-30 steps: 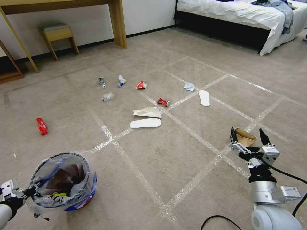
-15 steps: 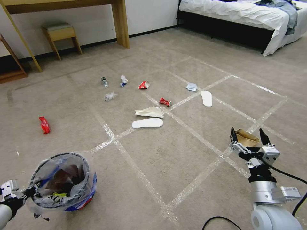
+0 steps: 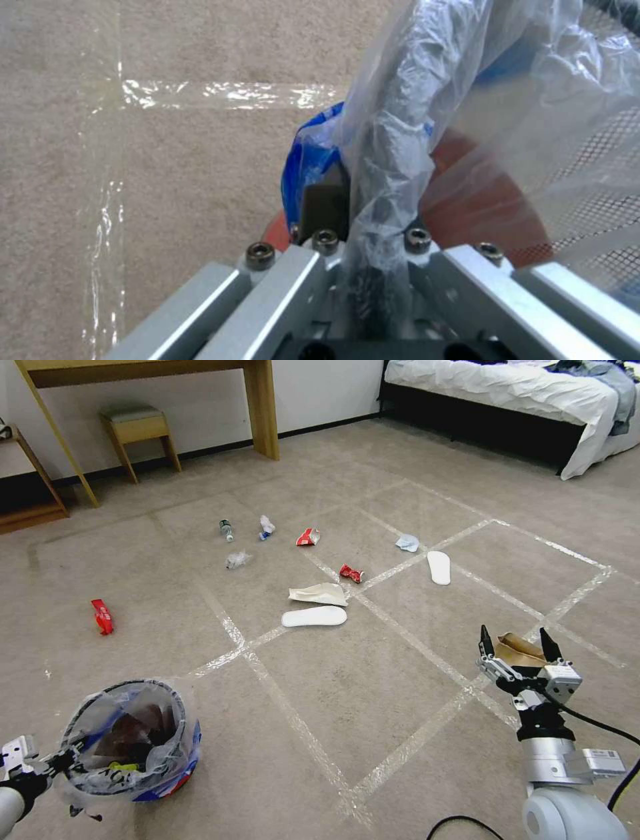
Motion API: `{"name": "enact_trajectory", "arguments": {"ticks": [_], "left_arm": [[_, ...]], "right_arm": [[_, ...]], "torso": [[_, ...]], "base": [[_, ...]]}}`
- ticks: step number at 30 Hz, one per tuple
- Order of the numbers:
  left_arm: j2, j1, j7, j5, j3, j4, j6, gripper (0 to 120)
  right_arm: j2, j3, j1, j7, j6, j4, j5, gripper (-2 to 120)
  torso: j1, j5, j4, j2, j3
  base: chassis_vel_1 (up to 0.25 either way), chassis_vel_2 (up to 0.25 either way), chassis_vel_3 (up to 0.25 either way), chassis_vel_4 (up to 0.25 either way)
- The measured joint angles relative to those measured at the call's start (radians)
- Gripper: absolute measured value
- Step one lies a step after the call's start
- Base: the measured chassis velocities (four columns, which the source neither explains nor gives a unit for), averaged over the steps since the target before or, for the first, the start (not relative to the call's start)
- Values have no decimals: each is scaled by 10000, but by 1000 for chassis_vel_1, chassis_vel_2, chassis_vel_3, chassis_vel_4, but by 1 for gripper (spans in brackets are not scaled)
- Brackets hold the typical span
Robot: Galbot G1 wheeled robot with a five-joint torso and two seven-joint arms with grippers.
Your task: Pick up the trash bin and place the garbage on the floor into it.
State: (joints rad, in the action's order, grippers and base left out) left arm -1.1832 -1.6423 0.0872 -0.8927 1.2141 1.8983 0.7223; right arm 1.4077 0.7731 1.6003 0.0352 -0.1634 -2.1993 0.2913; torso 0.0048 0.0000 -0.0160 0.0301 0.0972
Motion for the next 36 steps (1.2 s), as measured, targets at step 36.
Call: {"name": "enact_trajectory", "arguments": {"ticks": [36], "left_arm": [[-5,-102,32,22,72,17,-64,1]], "right_arm": [[26,52,19,28,-55,-19,9,100]], "torso": [[0,0,1,0,0]], "base": [[0,0,0,0]]}}
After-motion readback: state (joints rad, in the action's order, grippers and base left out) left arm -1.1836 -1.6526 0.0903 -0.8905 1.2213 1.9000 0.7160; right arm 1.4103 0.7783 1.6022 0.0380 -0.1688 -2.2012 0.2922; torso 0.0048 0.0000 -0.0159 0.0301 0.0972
